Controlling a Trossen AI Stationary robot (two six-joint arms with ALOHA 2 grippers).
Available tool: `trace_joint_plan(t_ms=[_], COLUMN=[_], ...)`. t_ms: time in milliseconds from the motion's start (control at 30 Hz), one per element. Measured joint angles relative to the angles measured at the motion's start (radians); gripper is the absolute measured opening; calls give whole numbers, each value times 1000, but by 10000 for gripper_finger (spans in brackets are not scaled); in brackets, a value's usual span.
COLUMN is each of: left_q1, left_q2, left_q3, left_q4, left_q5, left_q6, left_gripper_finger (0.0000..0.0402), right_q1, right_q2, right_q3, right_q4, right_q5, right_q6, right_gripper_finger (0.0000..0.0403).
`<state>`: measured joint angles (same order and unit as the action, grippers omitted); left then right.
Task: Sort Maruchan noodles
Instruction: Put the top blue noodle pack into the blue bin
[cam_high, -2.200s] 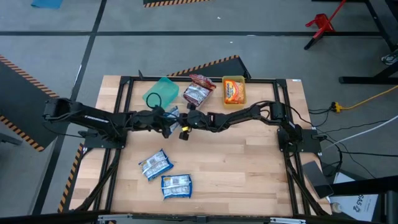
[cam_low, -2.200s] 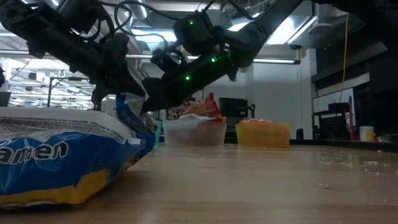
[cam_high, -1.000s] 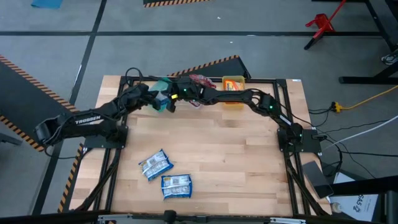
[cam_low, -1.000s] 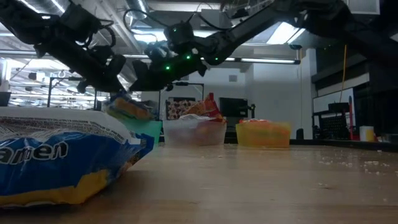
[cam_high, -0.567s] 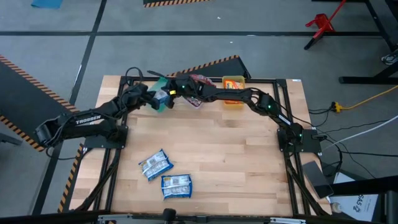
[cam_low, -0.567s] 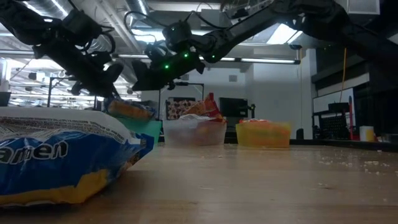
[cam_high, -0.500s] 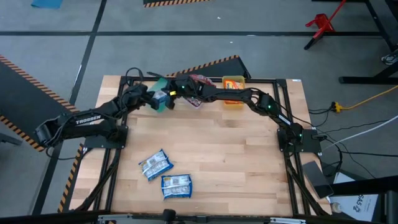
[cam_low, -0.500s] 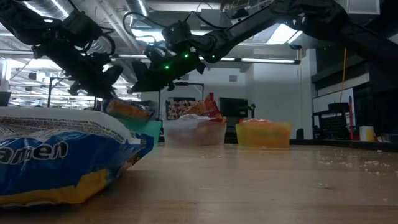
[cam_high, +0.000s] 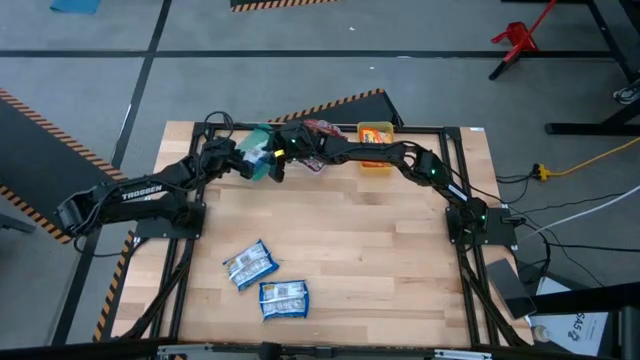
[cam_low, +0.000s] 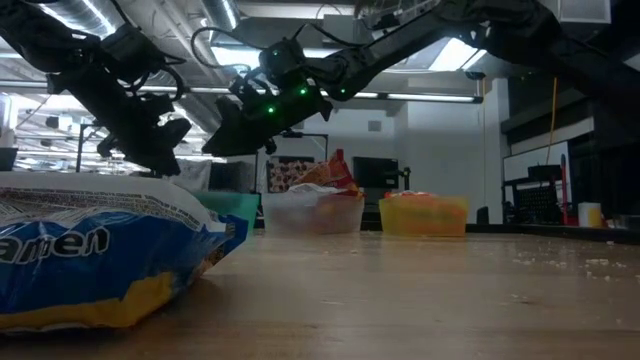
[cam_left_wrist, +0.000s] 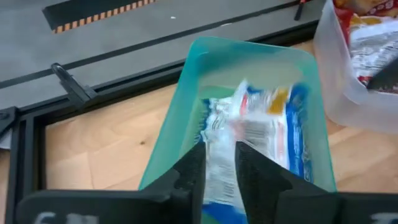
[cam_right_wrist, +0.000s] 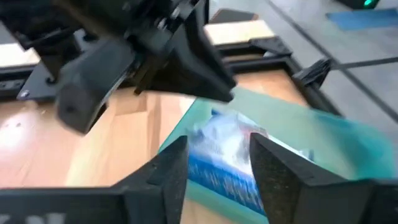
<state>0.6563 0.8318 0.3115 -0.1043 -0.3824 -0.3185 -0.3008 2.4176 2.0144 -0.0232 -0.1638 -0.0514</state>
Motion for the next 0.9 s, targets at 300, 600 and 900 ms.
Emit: trace_joint_plan(t_ms=[300,600,900], left_q1=[0,-59,-291], left_q2=[-29,-184,-327], left_q3=[0,2,2], left_q4=[48,67,58], left_q5=[15,510,567], left_q6=[-29,-47,-98], left_gripper_finger=[102,101,101], right_q1=[0,18,204], right_q2=[-2,-91,-97], right_q3=[0,0,0], right_q4=[-114,-272,-305], right_q5=[-16,-287,-367], right_q6=[-5,-51,-210], right_gripper_finger=[177,177,177])
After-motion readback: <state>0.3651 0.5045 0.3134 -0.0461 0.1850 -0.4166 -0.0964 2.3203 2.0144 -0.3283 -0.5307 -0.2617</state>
